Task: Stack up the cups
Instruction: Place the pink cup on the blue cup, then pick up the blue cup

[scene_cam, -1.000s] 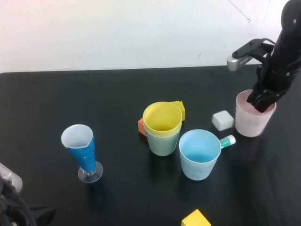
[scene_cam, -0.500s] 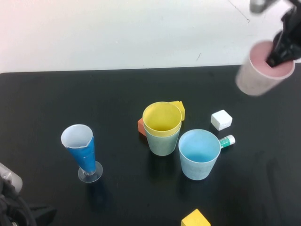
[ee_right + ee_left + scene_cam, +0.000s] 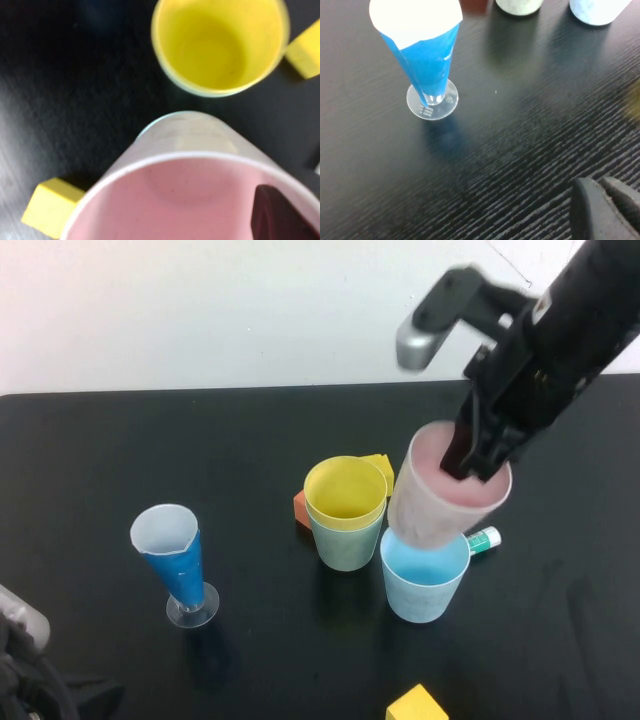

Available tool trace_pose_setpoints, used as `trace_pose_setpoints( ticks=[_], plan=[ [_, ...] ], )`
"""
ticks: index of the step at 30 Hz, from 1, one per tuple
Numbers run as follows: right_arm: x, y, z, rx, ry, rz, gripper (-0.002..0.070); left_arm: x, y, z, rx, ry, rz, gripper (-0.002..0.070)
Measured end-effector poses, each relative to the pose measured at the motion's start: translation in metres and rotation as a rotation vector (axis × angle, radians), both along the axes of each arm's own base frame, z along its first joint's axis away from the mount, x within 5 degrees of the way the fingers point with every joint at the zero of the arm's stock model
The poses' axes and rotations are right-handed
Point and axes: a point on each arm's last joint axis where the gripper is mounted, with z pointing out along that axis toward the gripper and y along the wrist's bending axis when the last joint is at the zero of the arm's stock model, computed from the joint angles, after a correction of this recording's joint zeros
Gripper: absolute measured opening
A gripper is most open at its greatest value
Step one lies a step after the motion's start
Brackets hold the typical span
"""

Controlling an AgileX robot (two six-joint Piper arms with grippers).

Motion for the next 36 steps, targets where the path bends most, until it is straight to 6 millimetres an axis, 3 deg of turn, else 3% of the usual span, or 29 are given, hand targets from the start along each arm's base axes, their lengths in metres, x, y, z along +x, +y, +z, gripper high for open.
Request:
trace_pose_setpoints(
  ticks=[10, 17, 22, 32, 36],
  plan=[
    [-0.001, -0.002, -0.012, -0.059, 0.023, -0.033, 0.0037, 0.000, 0.000, -0.003, 0.003, 0.010, 0.000, 0.0001],
    [0.002, 0.000, -0.019, -0.068, 0.037, -0.034, 0.0209, 0.000, 0.000, -0.003, 0.002, 0.010, -0.001, 0.0001],
    [0.013, 0.005, -0.041, -0.095, 0.087, -0.034, 0.0272, 0.000, 0.000, -0.003, -0.001, 0.012, -0.001, 0.0002],
    [0.029, 0.019, -0.092, -0.104, 0.213, -0.015, 0.0277, -0.001, -0.001, -0.002, -0.018, 0.021, -0.003, 0.0001],
    [0.033, 0.021, -0.104, -0.107, 0.238, -0.005, 0.0159, -0.001, -0.001, -0.002, -0.018, 0.021, -0.003, 0.0001]
  ],
)
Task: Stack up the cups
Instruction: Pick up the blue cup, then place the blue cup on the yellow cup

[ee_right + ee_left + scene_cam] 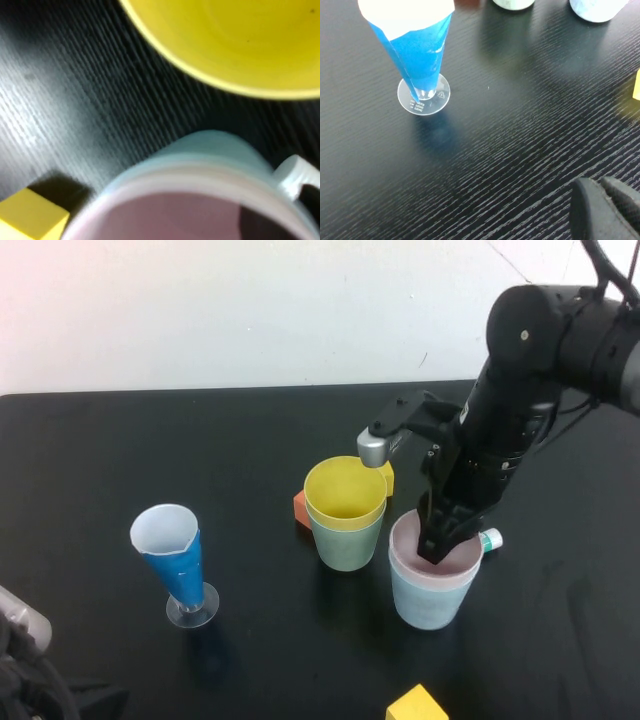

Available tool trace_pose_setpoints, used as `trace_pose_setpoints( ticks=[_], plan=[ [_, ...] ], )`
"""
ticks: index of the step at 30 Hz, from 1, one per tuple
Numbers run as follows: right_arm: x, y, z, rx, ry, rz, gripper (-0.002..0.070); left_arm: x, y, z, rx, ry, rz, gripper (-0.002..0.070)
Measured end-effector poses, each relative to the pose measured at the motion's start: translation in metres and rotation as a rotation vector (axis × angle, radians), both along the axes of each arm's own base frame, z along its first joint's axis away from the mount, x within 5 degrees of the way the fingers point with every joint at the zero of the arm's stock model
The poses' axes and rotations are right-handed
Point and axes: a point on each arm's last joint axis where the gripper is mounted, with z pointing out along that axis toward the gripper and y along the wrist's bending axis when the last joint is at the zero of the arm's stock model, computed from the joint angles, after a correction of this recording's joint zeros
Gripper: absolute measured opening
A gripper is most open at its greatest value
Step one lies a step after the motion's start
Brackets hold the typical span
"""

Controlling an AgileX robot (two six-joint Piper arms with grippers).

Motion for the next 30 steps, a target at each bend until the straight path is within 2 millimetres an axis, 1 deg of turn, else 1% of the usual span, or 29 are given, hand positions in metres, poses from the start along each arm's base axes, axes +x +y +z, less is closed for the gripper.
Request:
trace_pose_setpoints(
  ticks=[1, 2, 3, 5, 8, 10, 13, 15, 16, 18, 20, 23, 26, 30],
  plan=[
    [0.000, 0.000, 0.000, 0.000, 0.000, 0.000, 0.0108, 0.000, 0.000, 0.000, 0.000, 0.000, 0.000, 0.0001],
    [0.000, 0.000, 0.000, -0.002, -0.002, 0.001, 0.0079, 0.000, 0.000, 0.000, 0.000, 0.000, 0.000, 0.0001],
    [0.000, -0.001, 0.004, -0.003, -0.015, 0.000, 0.0058, 0.000, 0.000, 0.000, 0.000, 0.000, 0.000, 0.0001],
    [0.000, -0.003, 0.016, -0.012, -0.054, -0.015, 0.0051, 0.000, 0.000, 0.000, 0.000, 0.000, 0.000, 0.0001],
    [-0.005, -0.010, 0.053, -0.002, -0.158, -0.034, 0.0051, 0.000, 0.000, 0.000, 0.002, 0.004, -0.001, 0.0001],
    [-0.014, -0.015, 0.083, 0.033, -0.230, -0.043, 0.0050, 0.000, 0.000, -0.001, 0.006, 0.004, -0.001, 0.0001],
    [-0.029, -0.022, 0.121, 0.085, -0.315, -0.047, 0.0050, 0.000, 0.001, -0.001, 0.019, -0.002, 0.001, 0.0001],
    [-0.035, -0.023, 0.139, 0.128, -0.352, -0.030, 0.0050, 0.001, 0.002, -0.001, 0.031, -0.009, 0.002, 0.0001],
    [-0.037, -0.022, 0.145, 0.151, -0.363, -0.020, 0.0050, 0.001, 0.002, -0.001, 0.037, -0.012, 0.002, 0.0001],
    [-0.038, -0.019, 0.150, 0.189, -0.363, 0.002, 0.0050, 0.001, 0.003, -0.001, 0.050, -0.019, 0.004, 0.0001],
    [-0.035, -0.015, 0.146, 0.209, -0.342, 0.009, 0.0050, 0.002, 0.004, -0.001, 0.057, -0.023, 0.005, 0.0001],
    [-0.024, -0.008, 0.132, 0.204, -0.310, 0.012, 0.0050, 0.002, 0.004, -0.001, 0.062, -0.026, 0.005, 0.0001],
    [-0.011, -0.001, 0.113, 0.187, -0.273, 0.013, 0.0050, 0.002, 0.004, -0.001, 0.067, -0.028, 0.006, 0.0001],
    [0.003, 0.007, 0.101, 0.199, -0.267, 0.007, 0.0050, 0.002, 0.004, -0.001, 0.067, -0.028, 0.006, 0.0001]
  ],
)
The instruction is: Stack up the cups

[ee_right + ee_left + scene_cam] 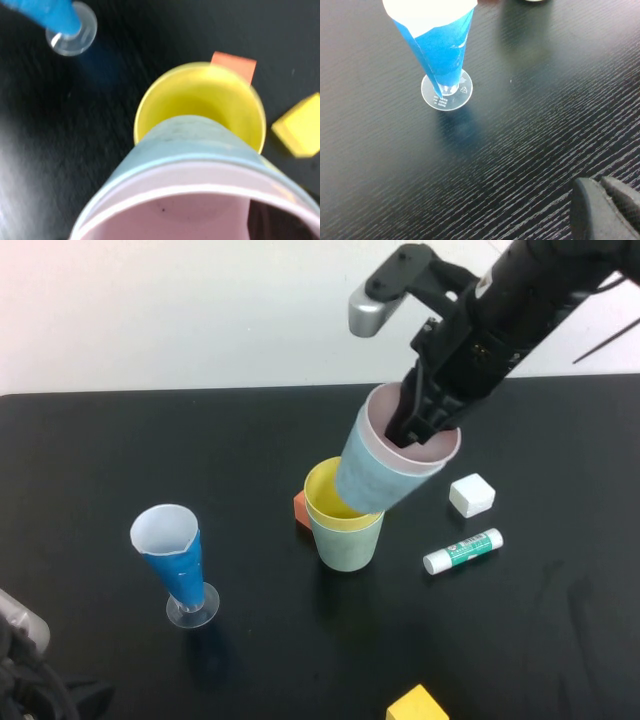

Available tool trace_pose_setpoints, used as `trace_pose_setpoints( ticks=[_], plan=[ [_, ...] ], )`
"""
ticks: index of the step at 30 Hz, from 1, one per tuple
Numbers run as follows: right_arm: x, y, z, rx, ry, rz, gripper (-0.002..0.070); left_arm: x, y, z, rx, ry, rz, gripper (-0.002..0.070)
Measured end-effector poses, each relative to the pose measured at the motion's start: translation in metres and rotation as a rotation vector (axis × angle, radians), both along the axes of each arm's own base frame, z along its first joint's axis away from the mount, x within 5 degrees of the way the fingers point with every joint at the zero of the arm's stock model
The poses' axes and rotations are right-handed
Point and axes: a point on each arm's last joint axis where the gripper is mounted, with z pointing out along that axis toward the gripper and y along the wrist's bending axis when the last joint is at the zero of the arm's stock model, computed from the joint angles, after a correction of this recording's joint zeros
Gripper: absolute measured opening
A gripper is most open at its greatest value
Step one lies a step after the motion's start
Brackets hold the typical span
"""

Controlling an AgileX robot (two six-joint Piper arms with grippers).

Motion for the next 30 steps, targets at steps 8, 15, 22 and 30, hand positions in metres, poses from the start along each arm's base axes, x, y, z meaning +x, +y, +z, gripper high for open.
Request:
trace_pose_setpoints(
  ticks=[8, 15, 22, 30],
  plan=[
    [0.012, 0.009, -0.001, 0.046, -0.021, 0.006, 0.0050, 0.000, 0.000, 0.000, -0.001, 0.002, 0.000, 0.0000],
    [0.020, 0.016, -0.024, 0.044, 0.052, 0.021, 0.0146, 0.000, 0.000, 0.000, -0.001, 0.002, 0.000, 0.0000],
    [0.028, 0.020, -0.044, 0.027, 0.083, 0.025, 0.0386, 0.000, 0.000, 0.000, 0.001, 0.002, 0.000, 0.0000],
    [0.042, 0.028, -0.089, -0.006, 0.161, 0.017, 0.0367, 0.000, 0.000, 0.000, 0.003, 0.001, 0.000, 0.0000]
  ],
)
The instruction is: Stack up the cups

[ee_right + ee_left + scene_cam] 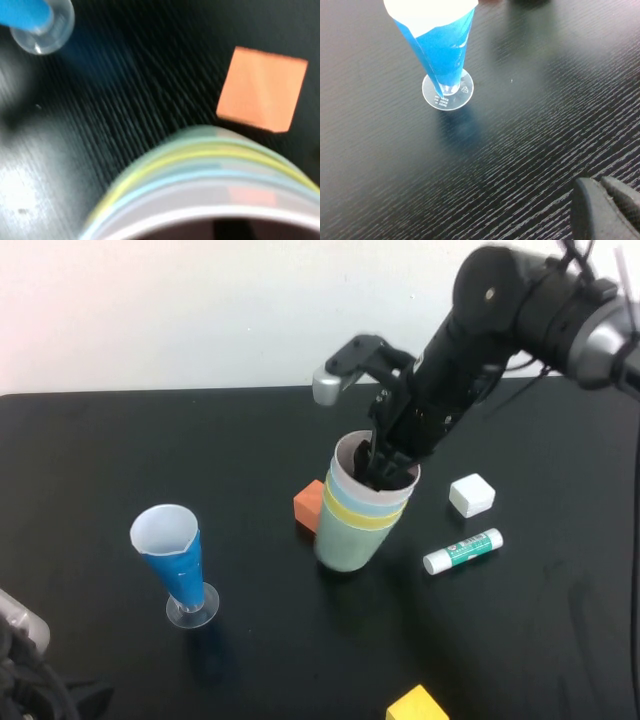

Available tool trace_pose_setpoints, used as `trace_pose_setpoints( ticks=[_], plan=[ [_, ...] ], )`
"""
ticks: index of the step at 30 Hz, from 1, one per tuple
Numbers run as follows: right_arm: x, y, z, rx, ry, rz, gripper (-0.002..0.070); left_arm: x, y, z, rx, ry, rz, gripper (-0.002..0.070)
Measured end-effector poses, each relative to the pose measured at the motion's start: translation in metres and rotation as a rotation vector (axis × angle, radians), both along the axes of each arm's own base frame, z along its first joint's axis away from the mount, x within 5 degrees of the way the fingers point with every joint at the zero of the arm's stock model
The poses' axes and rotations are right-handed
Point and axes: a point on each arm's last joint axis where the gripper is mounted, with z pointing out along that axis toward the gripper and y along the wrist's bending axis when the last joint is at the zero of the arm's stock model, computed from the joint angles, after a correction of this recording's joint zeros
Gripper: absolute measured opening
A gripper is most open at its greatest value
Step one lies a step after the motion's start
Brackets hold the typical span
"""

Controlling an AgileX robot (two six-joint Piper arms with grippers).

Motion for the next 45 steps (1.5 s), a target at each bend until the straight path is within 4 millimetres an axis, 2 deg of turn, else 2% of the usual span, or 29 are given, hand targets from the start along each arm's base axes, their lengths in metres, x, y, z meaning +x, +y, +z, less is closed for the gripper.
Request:
trace_pose_setpoints(
  ticks=[2, 8, 10, 13, 16, 19, 21, 25, 29, 34, 45],
  plan=[
    [0.001, 0.001, -0.006, -0.008, 0.016, 0.002, 0.0270, 0.000, 0.000, 0.000, 0.001, 0.002, 0.000, 0.0000],
    [0.002, -0.001, 0.006, -0.039, -0.022, 0.005, 0.0258, -0.001, 0.000, -0.001, 0.006, 0.011, -0.001, 0.0000],
    [0.001, -0.006, 0.020, -0.064, -0.071, -0.004, 0.0246, -0.001, 0.000, -0.001, 0.006, 0.011, -0.001, 0.0000],
    [-0.006, -0.016, 0.050, -0.086, -0.155, -0.025, 0.0246, -0.001, 0.000, -0.001, 0.004, 0.014, -0.002, 0.0000],
    [-0.021, -0.028, 0.081, -0.099, -0.219, -0.046, 0.0246, -0.001, 0.000, -0.001, 0.004, 0.014, -0.002, 0.0000],
    [-0.043, -0.038, 0.096, -0.085, -0.216, -0.045, 0.0246, -0.001, 0.000, -0.001, 0.004, 0.014, -0.002, 0.0000],
    [-0.056, -0.042, 0.093, -0.086, -0.183, -0.030, 0.0246, -0.001, 0.000, -0.001, 0.002, 0.011, -0.001, 0.0000],
    [-0.079, -0.055, 0.071, -0.142, -0.088, -0.014, 0.0246, -0.001, 0.000, -0.001, 0.002, 0.011, -0.001, 0.0000],
    [-0.091, -0.062, 0.055, -0.188, -0.028, -0.005, 0.0246, -0.001, 0.000, -0.001, 0.002, 0.011, -0.001, 0.0000],
    [-0.090, -0.062, 0.046, -0.198, -0.008, -0.005, 0.0246, 0.000, 0.000, 0.000, -0.004, 0.000, 0.000, 0.0000],
    [-0.077, -0.053, 0.011, -0.222, 0.077, -0.001, 0.0246, -0.002, -0.001, -0.001, -0.030, 0.042, 0.015, -0.0001]
  ],
)
